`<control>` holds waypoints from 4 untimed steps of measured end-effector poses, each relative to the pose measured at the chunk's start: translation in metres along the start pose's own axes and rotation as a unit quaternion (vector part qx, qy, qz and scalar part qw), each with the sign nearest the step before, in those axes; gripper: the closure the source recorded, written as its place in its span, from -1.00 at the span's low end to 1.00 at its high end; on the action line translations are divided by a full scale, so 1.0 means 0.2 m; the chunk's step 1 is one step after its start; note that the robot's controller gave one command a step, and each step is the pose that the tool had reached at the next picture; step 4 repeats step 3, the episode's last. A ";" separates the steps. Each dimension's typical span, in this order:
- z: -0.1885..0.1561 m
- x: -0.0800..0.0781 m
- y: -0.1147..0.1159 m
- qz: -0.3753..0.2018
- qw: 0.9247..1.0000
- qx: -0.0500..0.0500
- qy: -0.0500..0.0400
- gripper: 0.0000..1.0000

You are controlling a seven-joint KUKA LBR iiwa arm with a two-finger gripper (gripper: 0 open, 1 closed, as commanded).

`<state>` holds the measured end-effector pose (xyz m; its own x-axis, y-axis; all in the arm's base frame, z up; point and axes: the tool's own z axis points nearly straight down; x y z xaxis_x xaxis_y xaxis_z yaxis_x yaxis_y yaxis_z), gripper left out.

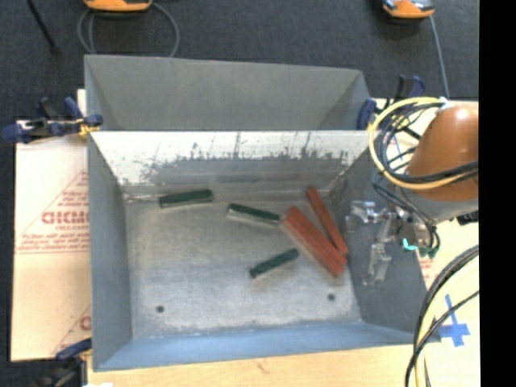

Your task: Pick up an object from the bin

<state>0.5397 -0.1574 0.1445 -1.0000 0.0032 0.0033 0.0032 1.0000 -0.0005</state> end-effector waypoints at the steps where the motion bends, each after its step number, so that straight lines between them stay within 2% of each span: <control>1: 0.36 -0.26 0.24 0.130 0.992 -0.001 -0.005 -1.00; 2: 0.35 -0.26 0.25 0.128 0.992 -0.002 -0.005 1.00; 3: -0.48 -0.34 0.23 0.129 0.992 0.000 -0.008 1.00; 4: -0.48 -0.34 0.23 0.129 0.992 0.000 -0.008 1.00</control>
Offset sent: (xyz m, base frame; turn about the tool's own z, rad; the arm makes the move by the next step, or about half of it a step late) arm 0.0494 0.0479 -0.0731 0.2632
